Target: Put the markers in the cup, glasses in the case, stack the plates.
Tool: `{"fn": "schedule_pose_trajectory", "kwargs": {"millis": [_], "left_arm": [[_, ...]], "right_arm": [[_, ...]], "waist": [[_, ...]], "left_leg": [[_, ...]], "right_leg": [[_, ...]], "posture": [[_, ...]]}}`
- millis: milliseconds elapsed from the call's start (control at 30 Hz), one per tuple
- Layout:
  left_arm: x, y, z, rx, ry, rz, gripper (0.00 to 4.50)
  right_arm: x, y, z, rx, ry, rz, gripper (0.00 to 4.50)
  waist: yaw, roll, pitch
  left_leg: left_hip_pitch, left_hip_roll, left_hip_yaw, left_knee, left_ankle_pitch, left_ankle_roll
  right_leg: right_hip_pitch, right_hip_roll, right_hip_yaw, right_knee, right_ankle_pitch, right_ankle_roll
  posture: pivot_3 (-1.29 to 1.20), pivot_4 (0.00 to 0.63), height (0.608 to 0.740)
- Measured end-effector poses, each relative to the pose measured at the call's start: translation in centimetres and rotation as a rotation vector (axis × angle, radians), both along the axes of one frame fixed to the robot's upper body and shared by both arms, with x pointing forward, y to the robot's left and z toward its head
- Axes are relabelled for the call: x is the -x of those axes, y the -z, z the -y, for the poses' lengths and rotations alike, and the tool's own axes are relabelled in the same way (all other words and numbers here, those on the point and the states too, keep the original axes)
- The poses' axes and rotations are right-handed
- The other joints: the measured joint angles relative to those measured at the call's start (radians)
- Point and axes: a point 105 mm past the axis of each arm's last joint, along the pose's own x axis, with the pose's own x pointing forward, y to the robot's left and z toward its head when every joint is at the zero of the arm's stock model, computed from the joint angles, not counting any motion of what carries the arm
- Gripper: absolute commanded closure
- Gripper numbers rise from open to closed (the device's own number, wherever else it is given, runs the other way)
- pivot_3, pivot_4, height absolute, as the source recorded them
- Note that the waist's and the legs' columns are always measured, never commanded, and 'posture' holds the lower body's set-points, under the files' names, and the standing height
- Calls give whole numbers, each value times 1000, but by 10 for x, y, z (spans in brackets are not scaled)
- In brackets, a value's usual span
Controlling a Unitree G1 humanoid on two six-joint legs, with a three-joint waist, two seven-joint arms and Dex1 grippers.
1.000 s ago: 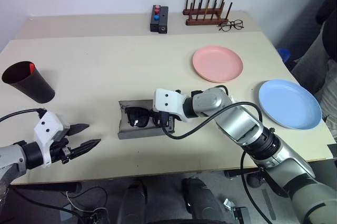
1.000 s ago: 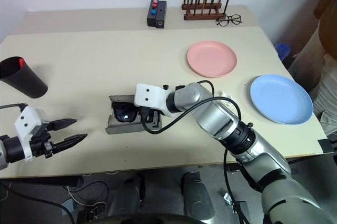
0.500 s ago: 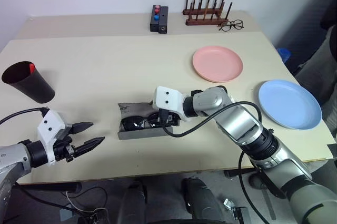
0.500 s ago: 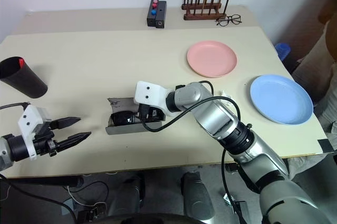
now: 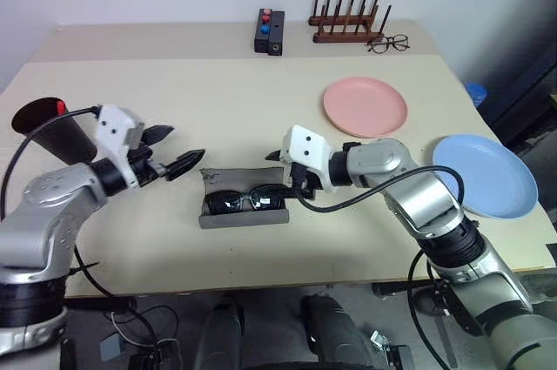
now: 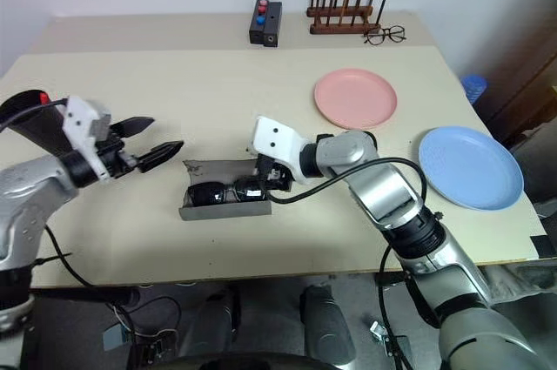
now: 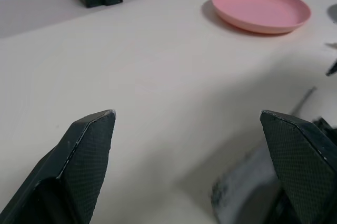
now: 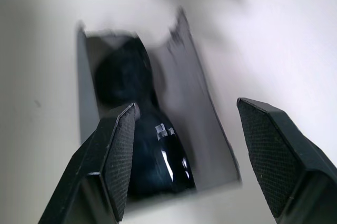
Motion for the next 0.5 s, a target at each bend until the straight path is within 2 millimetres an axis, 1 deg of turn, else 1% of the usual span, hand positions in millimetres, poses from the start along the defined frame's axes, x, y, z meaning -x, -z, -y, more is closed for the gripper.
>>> {"fn": "schedule_pose_trajectory", "kwargs": {"millis": [33,100,200,300,367,500], "left_arm": [[-4,2,4,-18,12,-3,1220],[-18,8,16,-43,54,-21,2178],[-34,13,34,-71,126,-38,3624],[-41,19,44,-135,194,-66,3624],[-41,26,50,-185,246,-83,3624],[-34,41,53,-245,335,-137,3624]], "right_arm": [[-1,1,5,4,12,1,1380],[-2,5,21,23,48,2,1380],[4,16,43,60,70,-6,1380],[14,20,59,82,63,-6,1380],[22,21,69,101,56,-5,1380],[37,25,75,106,20,-22,1380]], "waist": [[0,0,0],[6,0,0],[7,0,0],[1,0,0],[-3,0,0],[-2,0,0]], "left_leg": [[0,0,0,0,0,0],[0,0,0,0,0,0],[-1,0,0,1,0,0],[-1,0,0,0,0,0],[0,0,0,0,0,0],[0,0,0,0,0,0]], "right_leg": [[0,0,0,0,0,0],[1,0,0,-1,0,0],[1,0,0,-1,0,0],[1,0,0,-1,0,1],[1,0,0,-1,0,1],[1,0,0,0,-1,1]], "posture": [[0,150,740],[0,150,740],[0,150,740],[0,150,740],[0,150,740],[0,150,740]]}}
